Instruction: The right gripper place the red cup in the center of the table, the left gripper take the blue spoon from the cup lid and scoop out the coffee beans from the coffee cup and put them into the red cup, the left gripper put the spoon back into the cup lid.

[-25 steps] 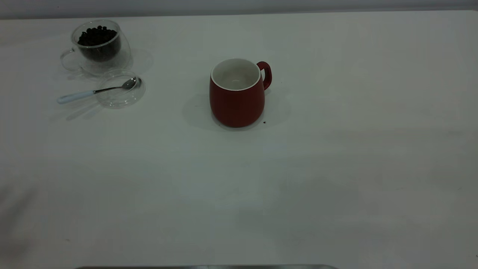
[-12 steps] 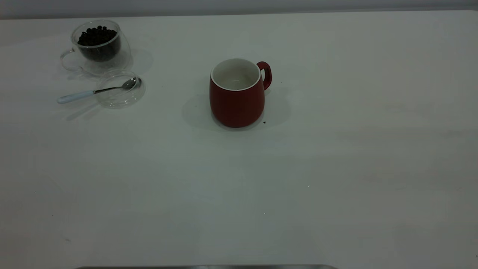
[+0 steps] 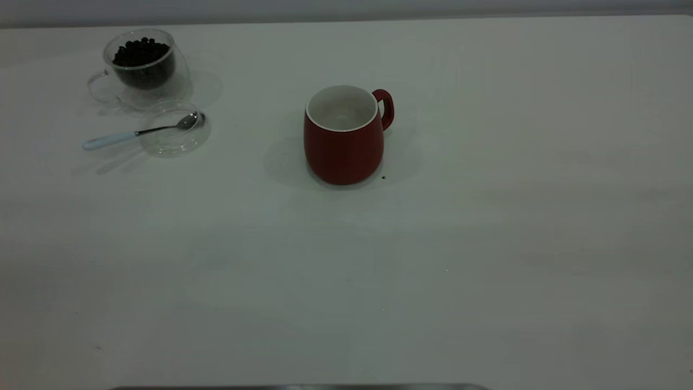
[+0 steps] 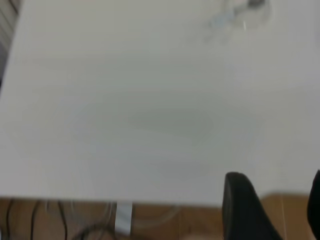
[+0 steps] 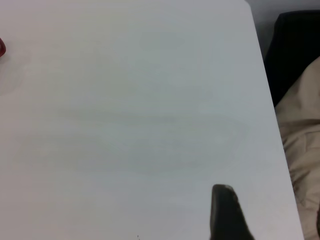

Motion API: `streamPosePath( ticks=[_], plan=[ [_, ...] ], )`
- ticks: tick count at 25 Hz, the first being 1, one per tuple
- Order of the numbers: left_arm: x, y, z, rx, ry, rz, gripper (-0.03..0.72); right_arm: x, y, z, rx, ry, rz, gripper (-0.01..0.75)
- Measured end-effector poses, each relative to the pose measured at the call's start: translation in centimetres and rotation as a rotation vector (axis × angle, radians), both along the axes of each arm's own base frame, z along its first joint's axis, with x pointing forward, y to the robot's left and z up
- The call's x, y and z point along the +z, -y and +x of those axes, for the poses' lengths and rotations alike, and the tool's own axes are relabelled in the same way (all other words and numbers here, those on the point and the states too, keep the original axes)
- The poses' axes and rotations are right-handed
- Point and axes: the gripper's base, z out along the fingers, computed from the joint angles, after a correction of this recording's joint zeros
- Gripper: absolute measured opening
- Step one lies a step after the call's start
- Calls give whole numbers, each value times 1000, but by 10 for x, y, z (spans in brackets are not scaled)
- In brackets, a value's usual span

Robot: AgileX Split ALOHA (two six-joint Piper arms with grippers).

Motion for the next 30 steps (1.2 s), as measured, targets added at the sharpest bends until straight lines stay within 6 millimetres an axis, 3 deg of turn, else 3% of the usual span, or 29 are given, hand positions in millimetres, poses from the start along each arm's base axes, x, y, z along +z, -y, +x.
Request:
streamPosePath(
  ticks=[22,30],
  plan=[
    [-1,-2,-6,-16,54,-11,369,0,0,0,0,0,-1,457],
    [-1,1,-8,154,54,-5,358,0,0,0,0,0,-1,457]
  ],
)
